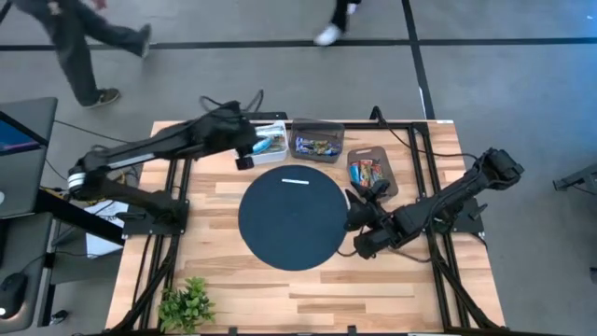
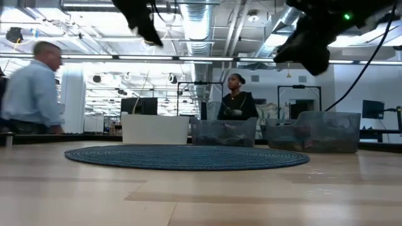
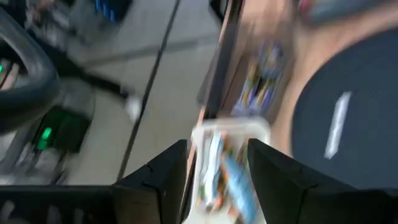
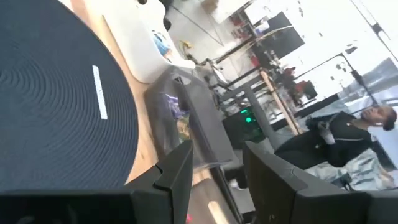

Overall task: Pick and place Granola Bars by type
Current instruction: Return to Home Position

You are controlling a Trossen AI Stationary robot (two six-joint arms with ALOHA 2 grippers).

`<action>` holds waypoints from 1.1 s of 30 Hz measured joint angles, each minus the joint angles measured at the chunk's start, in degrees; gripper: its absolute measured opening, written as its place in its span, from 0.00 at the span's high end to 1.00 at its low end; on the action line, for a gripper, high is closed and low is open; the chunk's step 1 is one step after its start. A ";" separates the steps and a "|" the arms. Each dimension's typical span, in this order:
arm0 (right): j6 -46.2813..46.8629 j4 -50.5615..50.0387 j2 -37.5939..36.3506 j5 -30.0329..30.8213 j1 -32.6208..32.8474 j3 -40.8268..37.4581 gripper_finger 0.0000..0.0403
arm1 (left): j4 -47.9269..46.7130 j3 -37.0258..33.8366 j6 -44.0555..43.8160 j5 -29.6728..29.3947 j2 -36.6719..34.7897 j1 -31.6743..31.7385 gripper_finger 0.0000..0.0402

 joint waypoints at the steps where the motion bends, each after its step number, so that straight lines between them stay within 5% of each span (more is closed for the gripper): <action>1: -2.18 0.98 -0.51 -0.66 -0.77 0.50 0.67 | 0.40 0.02 -0.46 1.17 -1.84 -0.62 0.59; 4: -12.30 8.25 -2.73 -6.33 -3.54 1.31 0.67 | 0.71 0.04 -1.88 5.26 -6.28 -2.24 0.59; 11: -40.63 33.65 -5.96 -33.84 -10.83 1.35 0.67 | 1.07 0.06 -4.79 12.46 -12.26 -4.53 0.59; 17: -53.33 48.85 -9.44 -35.06 -16.82 1.37 0.67 | -1.03 -0.05 -5.12 13.21 -12.89 -5.81 0.59; 24: -52.03 50.75 -19.56 -41.17 -24.04 1.37 0.67 | -1.09 -1.29 -3.73 13.71 -13.01 -5.54 0.59; 33: -35.57 30.14 -35.00 -63.99 -38.45 1.37 0.67 | -0.04 -1.29 -5.28 14.00 -17.24 -5.52 0.59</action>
